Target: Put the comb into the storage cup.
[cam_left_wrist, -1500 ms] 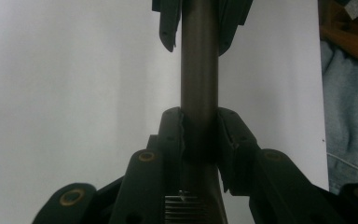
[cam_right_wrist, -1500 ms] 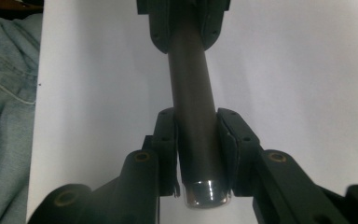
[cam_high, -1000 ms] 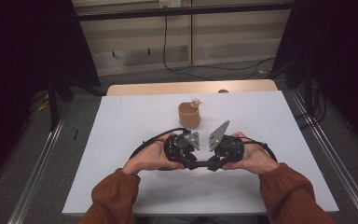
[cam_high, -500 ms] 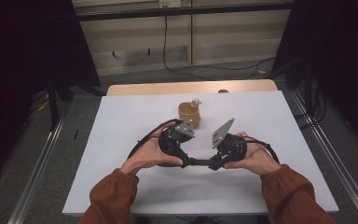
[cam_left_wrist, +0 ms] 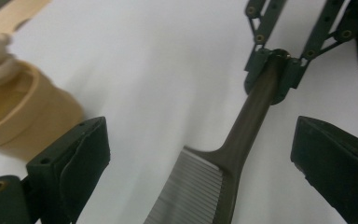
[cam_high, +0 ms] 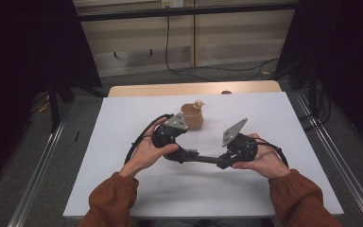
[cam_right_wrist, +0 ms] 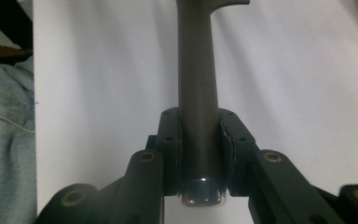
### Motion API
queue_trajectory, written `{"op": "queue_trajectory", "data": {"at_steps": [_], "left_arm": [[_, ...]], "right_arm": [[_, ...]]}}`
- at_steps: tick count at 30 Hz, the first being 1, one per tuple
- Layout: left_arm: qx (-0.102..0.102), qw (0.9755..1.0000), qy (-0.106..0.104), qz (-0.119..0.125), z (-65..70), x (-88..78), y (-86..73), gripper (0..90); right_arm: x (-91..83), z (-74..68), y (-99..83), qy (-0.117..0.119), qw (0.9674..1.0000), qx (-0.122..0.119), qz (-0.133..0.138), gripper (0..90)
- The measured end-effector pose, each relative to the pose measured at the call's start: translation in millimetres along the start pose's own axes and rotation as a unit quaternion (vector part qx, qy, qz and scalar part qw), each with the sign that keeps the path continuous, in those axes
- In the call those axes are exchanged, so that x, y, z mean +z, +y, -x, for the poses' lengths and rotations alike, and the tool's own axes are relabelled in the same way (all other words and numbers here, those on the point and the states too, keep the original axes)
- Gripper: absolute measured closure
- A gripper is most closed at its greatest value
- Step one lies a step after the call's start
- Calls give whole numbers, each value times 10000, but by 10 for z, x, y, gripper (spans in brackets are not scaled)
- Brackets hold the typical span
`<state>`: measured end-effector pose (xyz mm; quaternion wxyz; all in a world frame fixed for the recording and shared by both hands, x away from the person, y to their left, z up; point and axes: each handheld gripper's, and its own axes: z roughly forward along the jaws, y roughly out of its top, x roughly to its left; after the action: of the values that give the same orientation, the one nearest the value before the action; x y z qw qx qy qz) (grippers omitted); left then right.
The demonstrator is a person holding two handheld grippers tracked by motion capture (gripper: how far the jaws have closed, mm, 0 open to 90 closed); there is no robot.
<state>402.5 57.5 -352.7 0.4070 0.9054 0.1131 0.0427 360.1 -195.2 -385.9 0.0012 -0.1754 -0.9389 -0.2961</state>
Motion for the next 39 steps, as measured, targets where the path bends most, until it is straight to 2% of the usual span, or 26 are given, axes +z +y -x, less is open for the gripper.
{"op": "queue_trajectory", "data": {"at_steps": [5,7,17,22,25,27,29,30,35,37,39], "left_arm": [[-131,9996,219,94,-63,-93,-50,53],[-209,9990,330,206,-82,-126,-74,54],[-435,9965,599,381,-134,-308,-196,58],[-647,9925,914,502,-149,-398,-306,57],[-796,9904,965,588,-167,-440,-370,58],[-937,9880,1008,705,-169,-454,-425,58],[-935,9881,995,709,-163,-457,-462,58],[-997,9874,968,757,-144,-446,-480,58],[-964,9854,1081,891,-55,-422,-526,57],[-936,9830,1169,1067,-6,-416,-550,55],[-864,9841,1198,987,36,-414,-564,51]], "right_arm": [[-44,29,-58,-74,9998,173,59,727],[-51,27,-72,-106,9997,218,76,727],[-121,29,-158,-251,9983,447,273,727],[-146,10,-193,-341,9974,534,331,727],[-184,-4,-223,-408,9963,622,436,727],[-207,-11,-244,-442,9956,658,494,727],[-216,-24,-265,-481,9948,715,547,727],[-218,-28,-276,-518,9945,707,569,727],[-231,-40,-317,-572,9926,816,698,728],[-237,-53,-338,-608,9921,827,724,727],[-232,-68,-366,-634,9918,810,759,727]]}}
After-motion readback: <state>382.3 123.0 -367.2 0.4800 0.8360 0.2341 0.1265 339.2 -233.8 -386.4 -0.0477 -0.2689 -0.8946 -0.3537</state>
